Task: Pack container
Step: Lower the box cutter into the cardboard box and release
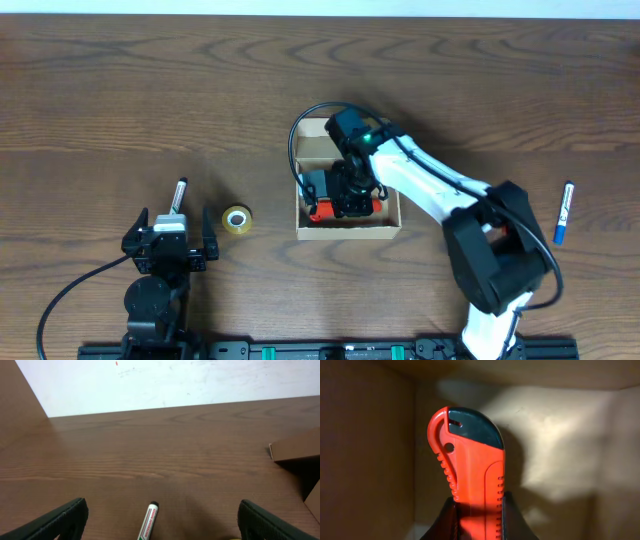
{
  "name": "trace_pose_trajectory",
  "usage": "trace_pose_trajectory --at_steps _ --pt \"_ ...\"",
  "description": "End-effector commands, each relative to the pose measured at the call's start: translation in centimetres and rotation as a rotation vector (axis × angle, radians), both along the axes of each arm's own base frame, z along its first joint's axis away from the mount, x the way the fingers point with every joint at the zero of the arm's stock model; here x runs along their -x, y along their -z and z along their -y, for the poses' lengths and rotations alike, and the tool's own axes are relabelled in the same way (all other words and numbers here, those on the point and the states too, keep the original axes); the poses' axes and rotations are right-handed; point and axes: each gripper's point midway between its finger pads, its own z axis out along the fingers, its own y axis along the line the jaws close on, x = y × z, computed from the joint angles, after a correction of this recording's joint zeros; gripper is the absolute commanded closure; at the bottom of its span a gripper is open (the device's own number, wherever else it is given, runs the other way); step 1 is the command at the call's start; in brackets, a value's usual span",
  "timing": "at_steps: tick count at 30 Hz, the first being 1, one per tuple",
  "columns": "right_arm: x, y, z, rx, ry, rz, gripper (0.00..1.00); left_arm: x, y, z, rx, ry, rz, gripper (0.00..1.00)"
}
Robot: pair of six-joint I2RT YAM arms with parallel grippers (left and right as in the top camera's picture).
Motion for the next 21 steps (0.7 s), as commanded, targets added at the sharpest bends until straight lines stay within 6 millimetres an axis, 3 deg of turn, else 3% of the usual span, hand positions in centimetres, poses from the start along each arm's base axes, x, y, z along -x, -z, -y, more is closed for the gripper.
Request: trace_pose_trajectory --at_steps 1,2,7,11,13,15,16,19,21 --pt "-0.3 -0.2 -0.1 -0.014 -0.003 0.001 0.71 0.0 1.4 -0.1 0.009 -0.008 -0.031 0.05" --pt "-0.4 -0.5 -0.2 -0.017 0.005 0.006 0.61 0.0 1.5 -0.1 0.009 -0.008 -0.031 0.05" --pt "-0.1 -2.8 0.0 -0.027 0.035 0.017 0.59 0.0 1.4 -0.1 0.009 -0.008 -0.031 0.05" --pt "-0.3 -7.1 0.0 -0.053 0.168 0.034 0.56 0.0 1.4 -0.1 0.009 -0.008 -0.031 0.05" --pt "-0.6 -9.5 0.0 -0.078 0.288 0.041 0.48 0.0 1.4 -0.1 0.009 -0.008 -0.031 0.05" --pt "-0.9 -12.1 0.4 -0.113 0.463 0.034 0.32 0.0 1.4 -0.1 0.009 -0.008 -0.031 0.05" --pt "-1.1 -13.2 0.8 -0.127 0.536 0.031 0.27 0.0 1.4 -0.1 0.009 -0.008 -0.031 0.05" --pt "-2.1 -16.3 3.2 -0.155 0.743 0.071 0.33 0.0 1.4 -0.1 0.009 -0.008 -0.031 0.05" --pt "-3.9 -17.9 7.2 -0.121 0.996 0.164 0.31 0.0 1.4 -0.1 0.009 -0.008 -0.031 0.05"
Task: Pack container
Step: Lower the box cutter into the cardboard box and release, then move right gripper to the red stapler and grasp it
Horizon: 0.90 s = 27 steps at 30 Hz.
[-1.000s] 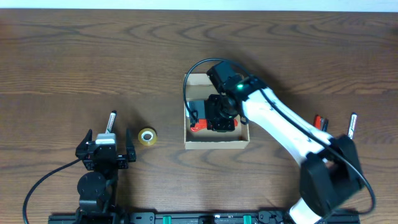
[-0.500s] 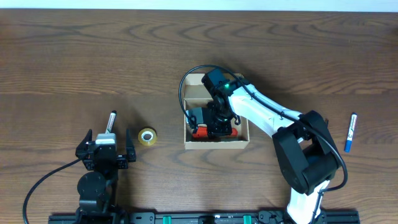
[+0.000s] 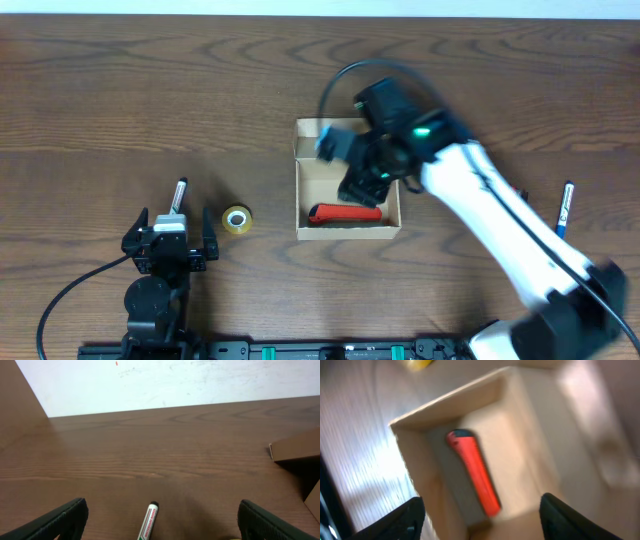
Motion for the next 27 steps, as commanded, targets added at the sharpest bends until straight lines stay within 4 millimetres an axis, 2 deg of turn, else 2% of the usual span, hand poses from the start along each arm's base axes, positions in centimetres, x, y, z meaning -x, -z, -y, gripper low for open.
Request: trace_pose_trajectory --at_steps 1,2,4,6,8,12,16,22,27 --pt "-3.1 -2.9 7.1 0.046 0.573 0.06 0.27 0.0 1.4 -0.1 0.009 -0.008 -0.031 0.05" --pt "-3.7 -3.7 10.6 0.089 0.783 0.103 0.21 0.0 1.4 -0.1 0.009 -0.008 -0.031 0.05" --pt "-3.2 -5.2 17.3 0.144 1.137 0.155 0.11 0.0 1.4 -0.1 0.009 -0.008 -0.031 0.05" --pt "-2.1 -5.8 20.9 0.143 1.3 0.143 0.03 0.0 1.4 -0.1 0.009 -0.008 -0.031 0.05" --pt "-1.1 -5.9 23.5 0.116 1.388 0.096 0.01 0.0 1.4 -0.1 0.009 -0.008 -0.031 0.05" --pt "0.6 -5.2 27.2 0.101 1.492 0.001 0.01 0.0 1.4 -0.1 0.009 -0.008 -0.031 0.05" --pt "0.6 -3.4 29.3 0.073 1.538 -0.105 0.01 0.0 1.4 -0.1 0.009 -0.008 -0.031 0.05" --pt "-0.3 2.1 31.6 0.188 1.466 -0.277 0.01 0.0 1.4 -0.1 0.009 -0.008 -0.031 0.05" --pt "-1.6 7.2 32.5 0.249 1.388 -0.386 0.01 0.0 1.4 -0.1 0.009 -0.008 -0.031 0.05"
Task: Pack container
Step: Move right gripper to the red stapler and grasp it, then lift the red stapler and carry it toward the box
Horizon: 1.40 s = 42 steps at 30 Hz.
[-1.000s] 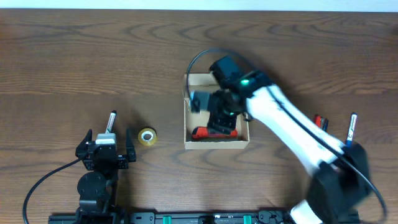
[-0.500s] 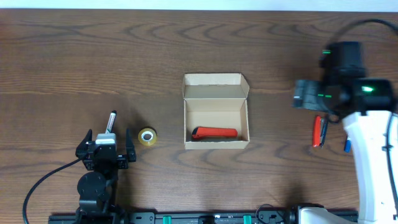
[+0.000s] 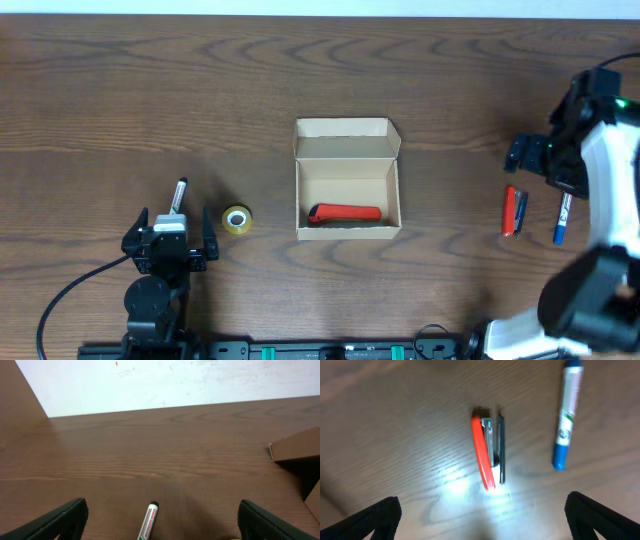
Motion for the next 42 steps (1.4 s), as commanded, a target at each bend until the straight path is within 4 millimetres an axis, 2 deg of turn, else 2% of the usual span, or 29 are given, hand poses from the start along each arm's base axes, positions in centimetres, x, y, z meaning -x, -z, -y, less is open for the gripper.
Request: trace_pose_trajectory --at_steps 1,7,11,19,24,34,38,42 --pt "-0.7 2.7 0.2 -0.04 -0.08 -0.057 0.01 0.0 1.4 -0.1 0.009 -0.008 -0.031 0.05" --pt "-1.1 6.2 0.0 -0.087 -0.113 -0.128 0.01 0.0 1.4 -0.1 0.009 -0.008 -0.031 0.05" --pt "-0.6 7.5 -0.6 -0.125 -0.146 -0.16 0.06 0.0 1.4 -0.1 0.009 -0.008 -0.031 0.05" --pt "0.1 7.8 -0.7 -0.149 -0.134 -0.177 0.08 0.0 1.4 -0.1 0.009 -0.008 -0.031 0.05" --pt "1.7 8.4 -0.4 -0.175 -0.102 -0.208 0.12 0.0 1.4 -0.1 0.009 -0.008 -0.031 0.05" --pt "3.4 7.3 -0.1 -0.207 -0.048 -0.167 0.11 0.0 1.4 -0.1 0.009 -0.008 -0.031 0.05" --pt "3.9 8.5 -0.3 -0.208 -0.047 -0.17 0.11 0.0 1.4 -0.1 0.009 -0.008 -0.031 0.05" --pt "4.5 10.7 -0.6 -0.208 -0.047 -0.158 0.1 0.0 1.4 -0.1 0.009 -0.008 -0.031 0.05"
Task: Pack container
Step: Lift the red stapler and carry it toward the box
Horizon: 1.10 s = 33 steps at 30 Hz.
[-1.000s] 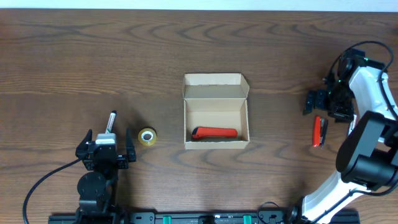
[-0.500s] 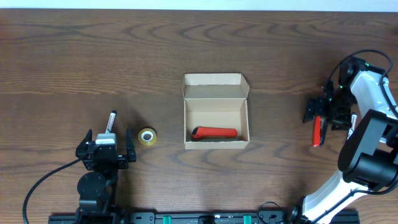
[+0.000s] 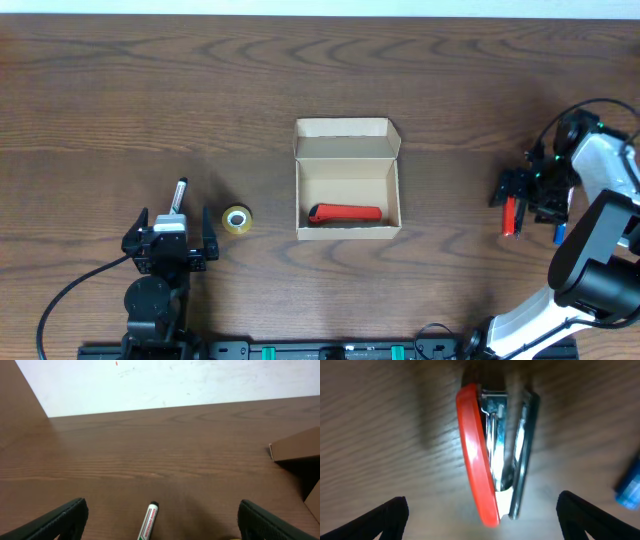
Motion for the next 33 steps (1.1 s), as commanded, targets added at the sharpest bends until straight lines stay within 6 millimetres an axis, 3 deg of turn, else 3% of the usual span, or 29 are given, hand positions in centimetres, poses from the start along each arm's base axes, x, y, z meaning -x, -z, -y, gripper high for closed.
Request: trace_pose_trajectory --at_steps 1,17,23,26,33 --pt "0.9 1.1 -0.4 -0.015 -0.002 0.004 0.1 0.0 1.4 -0.1 0.009 -0.008 -0.03 0.05" --pt "-1.6 1.9 0.6 0.03 -0.041 0.118 0.08 0.0 1.4 -0.1 0.009 -0.008 -0.03 0.05" --pt "-2.0 1.9 0.8 0.038 -0.051 0.137 0.13 0.0 1.4 -0.1 0.009 -0.008 -0.03 0.05" --pt "-2.0 1.9 0.8 0.038 -0.053 0.135 0.23 0.0 1.4 -0.1 0.009 -0.008 -0.03 0.05" --pt "-1.6 2.2 0.5 0.032 -0.054 0.125 0.67 0.0 1.4 -0.1 0.009 -0.008 -0.03 0.05"
